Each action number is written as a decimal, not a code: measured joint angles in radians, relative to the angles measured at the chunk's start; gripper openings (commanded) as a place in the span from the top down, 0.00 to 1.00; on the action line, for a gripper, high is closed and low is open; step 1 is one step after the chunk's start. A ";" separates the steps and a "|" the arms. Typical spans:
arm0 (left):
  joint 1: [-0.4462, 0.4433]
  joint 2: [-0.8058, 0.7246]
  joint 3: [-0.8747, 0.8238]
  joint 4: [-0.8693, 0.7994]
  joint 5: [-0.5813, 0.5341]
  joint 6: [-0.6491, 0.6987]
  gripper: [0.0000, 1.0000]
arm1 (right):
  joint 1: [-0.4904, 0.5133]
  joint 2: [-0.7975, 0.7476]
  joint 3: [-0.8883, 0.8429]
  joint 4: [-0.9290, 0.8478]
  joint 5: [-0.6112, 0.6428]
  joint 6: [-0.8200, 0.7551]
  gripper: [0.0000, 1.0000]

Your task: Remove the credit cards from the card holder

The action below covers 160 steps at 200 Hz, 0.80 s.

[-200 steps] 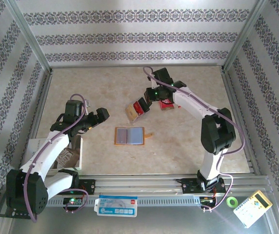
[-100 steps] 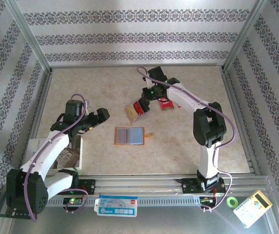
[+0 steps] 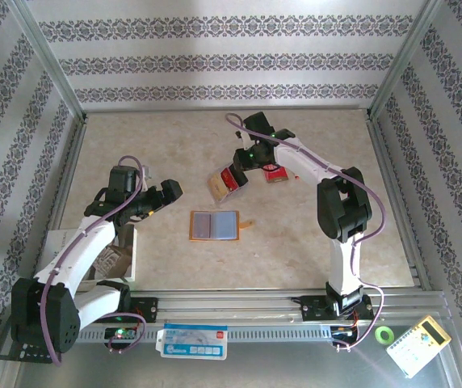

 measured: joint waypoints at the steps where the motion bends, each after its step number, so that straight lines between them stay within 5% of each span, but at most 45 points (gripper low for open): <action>1: 0.000 0.000 0.000 0.000 0.000 0.000 0.00 | 0.000 -0.001 0.000 0.000 0.001 0.000 0.62; 50: 0.000 0.000 0.000 0.000 -0.011 0.000 0.00 | 0.029 -0.196 -0.121 0.010 0.049 0.100 0.51; 89: 0.005 0.007 -0.016 0.012 -0.035 -0.021 0.00 | 0.157 -0.347 -0.316 0.051 0.096 0.250 0.49; 160: 0.021 0.013 -0.042 0.046 -0.045 -0.053 0.00 | 0.348 -0.292 -0.522 0.242 0.082 0.484 0.49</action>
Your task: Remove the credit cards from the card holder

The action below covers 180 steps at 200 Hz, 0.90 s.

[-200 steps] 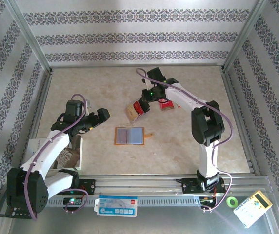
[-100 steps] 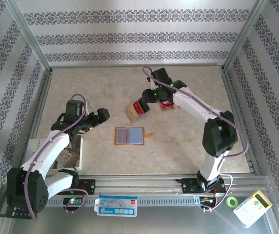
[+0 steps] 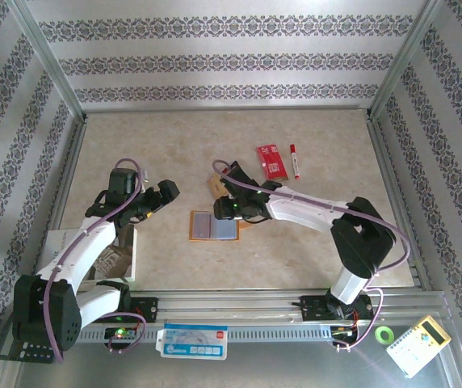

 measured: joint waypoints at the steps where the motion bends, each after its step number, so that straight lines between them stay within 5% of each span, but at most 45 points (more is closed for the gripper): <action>1: 0.000 0.000 0.000 0.000 0.000 0.000 0.00 | 0.000 0.002 0.000 0.002 0.000 0.002 0.49; 72: 0.005 -0.012 -0.014 0.000 -0.001 0.000 0.00 | 0.099 0.137 0.120 -0.030 0.093 0.051 0.42; 129: 0.016 -0.050 -0.018 -0.008 -0.050 0.000 0.00 | 0.143 0.233 0.235 -0.139 0.192 0.026 0.26; 180: 0.029 -0.113 -0.033 -0.011 -0.094 0.000 0.00 | 0.148 0.292 0.286 -0.214 0.246 0.002 0.23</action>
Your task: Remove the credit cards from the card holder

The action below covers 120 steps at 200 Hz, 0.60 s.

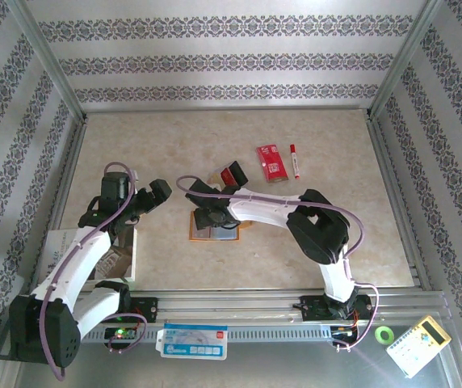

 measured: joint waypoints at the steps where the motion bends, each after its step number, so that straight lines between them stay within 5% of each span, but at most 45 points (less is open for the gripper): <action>1: 0.000 0.000 0.000 0.000 0.000 0.000 0.00 | 0.000 0.002 0.001 -0.002 0.002 -0.001 0.23; 58: 0.003 0.027 -0.007 0.000 0.011 0.001 0.00 | 0.006 0.031 0.005 -0.040 0.025 -0.015 0.24; 120: 0.003 0.120 -0.004 -0.006 0.090 0.041 0.05 | -0.002 0.011 -0.049 0.000 0.035 -0.029 0.39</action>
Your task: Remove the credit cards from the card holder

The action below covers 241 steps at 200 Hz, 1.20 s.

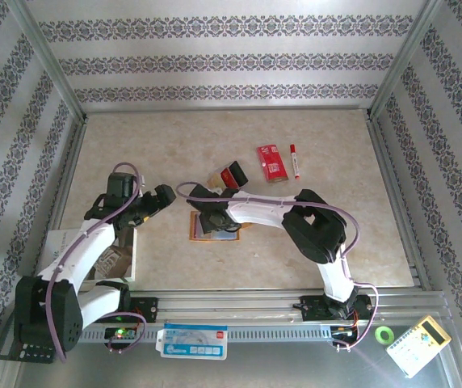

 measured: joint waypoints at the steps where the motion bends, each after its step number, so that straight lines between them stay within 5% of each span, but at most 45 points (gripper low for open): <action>1: 0.000 0.003 0.000 -0.002 0.002 0.002 0.06 | -0.001 -0.001 -0.001 0.002 0.000 -0.001 0.39; 102: -0.029 0.150 0.023 -0.023 0.191 0.069 0.50 | -0.019 -0.032 -0.053 0.054 -0.018 -0.019 0.49; 241: -0.190 0.336 -0.061 0.234 0.340 -0.067 0.75 | -0.026 -0.044 -0.071 0.075 -0.030 -0.019 0.50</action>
